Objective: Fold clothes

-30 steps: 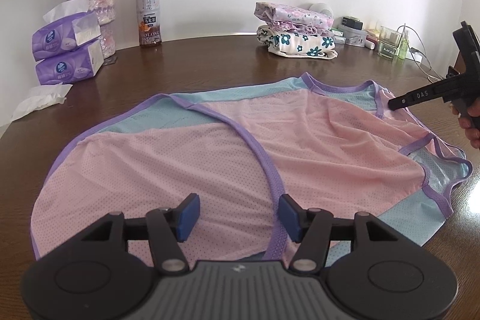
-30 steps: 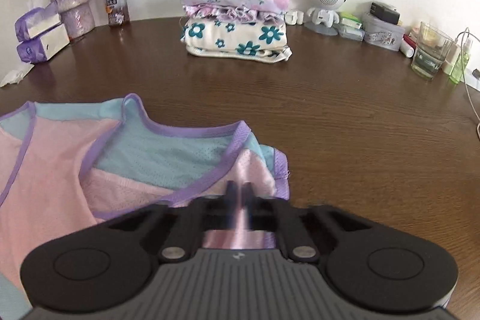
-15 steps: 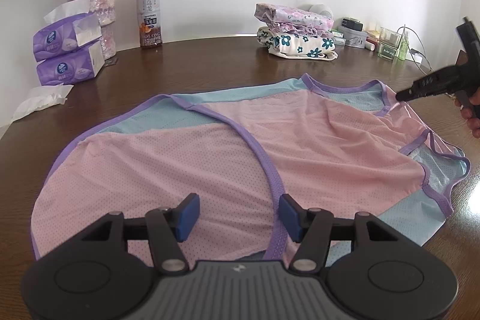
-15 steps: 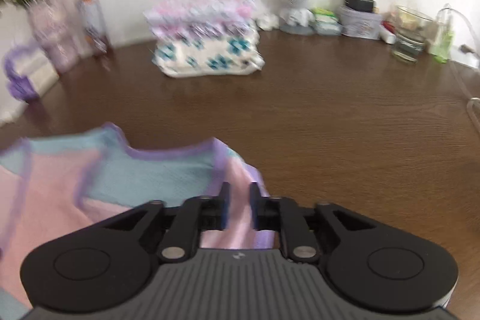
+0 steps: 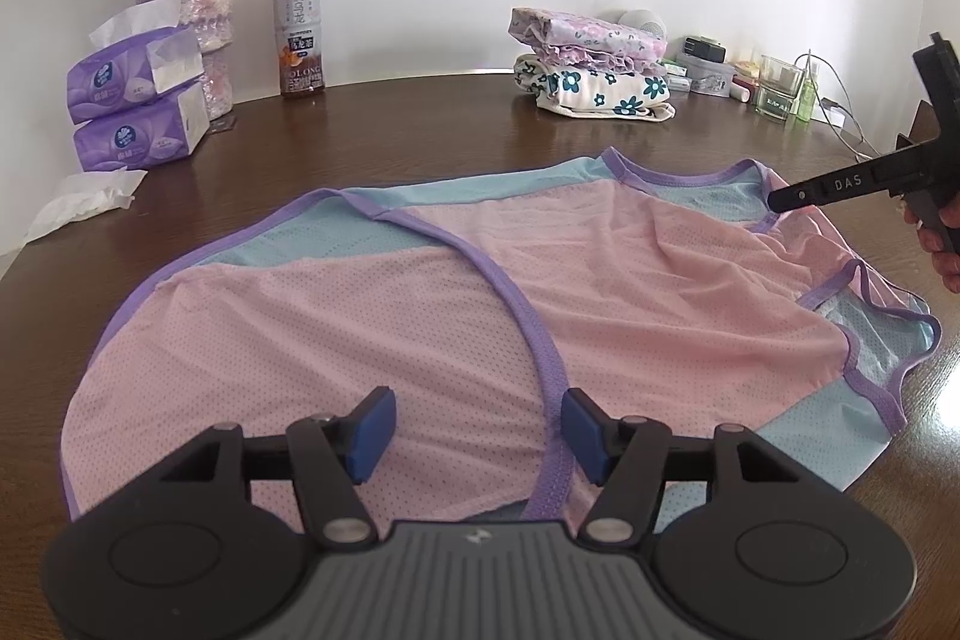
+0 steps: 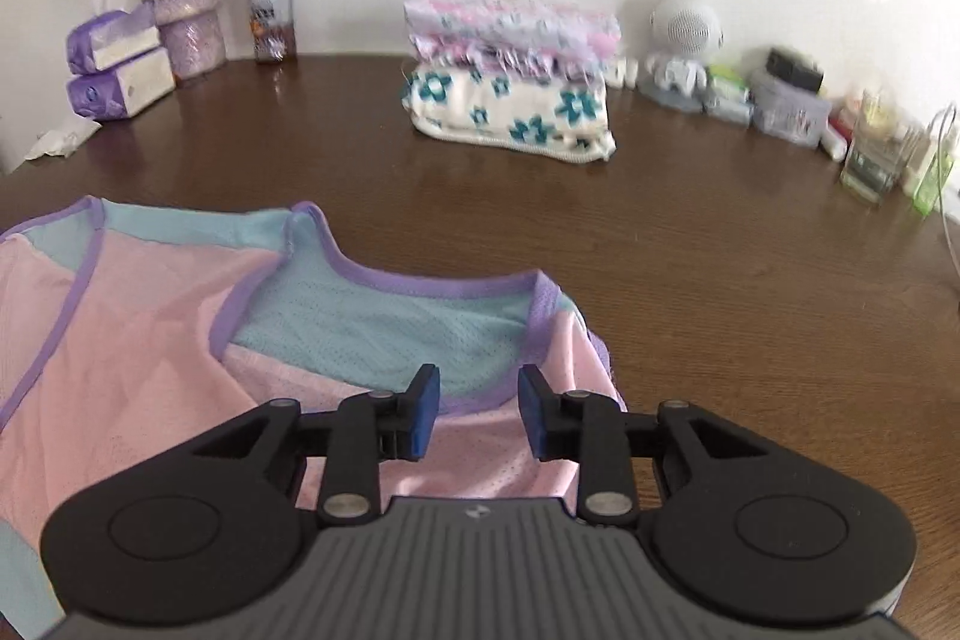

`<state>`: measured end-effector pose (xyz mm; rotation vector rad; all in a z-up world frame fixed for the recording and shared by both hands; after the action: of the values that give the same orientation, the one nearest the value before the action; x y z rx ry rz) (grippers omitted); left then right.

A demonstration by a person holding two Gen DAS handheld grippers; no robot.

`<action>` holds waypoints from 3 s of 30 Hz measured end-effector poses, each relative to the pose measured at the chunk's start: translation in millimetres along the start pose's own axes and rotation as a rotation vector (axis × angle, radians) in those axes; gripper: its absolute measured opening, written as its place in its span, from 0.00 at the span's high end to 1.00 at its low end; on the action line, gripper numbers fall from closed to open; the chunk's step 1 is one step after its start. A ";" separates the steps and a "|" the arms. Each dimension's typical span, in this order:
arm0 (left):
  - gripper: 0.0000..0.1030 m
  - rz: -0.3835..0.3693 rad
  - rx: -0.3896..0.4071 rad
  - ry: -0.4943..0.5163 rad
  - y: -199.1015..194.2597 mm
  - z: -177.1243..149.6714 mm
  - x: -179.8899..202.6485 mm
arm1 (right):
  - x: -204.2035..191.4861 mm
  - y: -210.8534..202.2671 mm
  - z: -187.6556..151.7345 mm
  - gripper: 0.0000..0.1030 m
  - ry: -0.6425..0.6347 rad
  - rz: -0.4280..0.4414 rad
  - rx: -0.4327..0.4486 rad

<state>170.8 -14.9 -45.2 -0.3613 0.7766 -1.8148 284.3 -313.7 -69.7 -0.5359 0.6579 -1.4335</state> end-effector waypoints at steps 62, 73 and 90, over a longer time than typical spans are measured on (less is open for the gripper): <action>0.33 0.009 0.022 0.020 -3.3 -3.4 5.6 | 22.6 -57.1 -61.9 0.96 0.191 0.005 -0.042; 0.33 0.008 0.025 0.019 -3.7 -4.5 5.9 | 34.5 -59.6 -34.9 0.74 0.272 0.038 0.032; 0.32 0.004 0.026 0.017 -3.8 -3.8 5.0 | 44.9 0.6 -6.7 0.96 0.235 -0.021 -0.039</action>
<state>164.0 -17.5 -46.1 -0.3270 0.7640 -1.8247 280.9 -358.1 -78.9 -0.4087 0.8700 -1.5189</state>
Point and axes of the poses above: each gripper's, at about its wrist camera, not at the fingertips, and y roughly the way its jaws point, x to its right, z to its top, the point moved 8 cm from there along y, roughly the way its jaws point, and after that the axes turned 10 degrees about y, right-handed, at the moved point
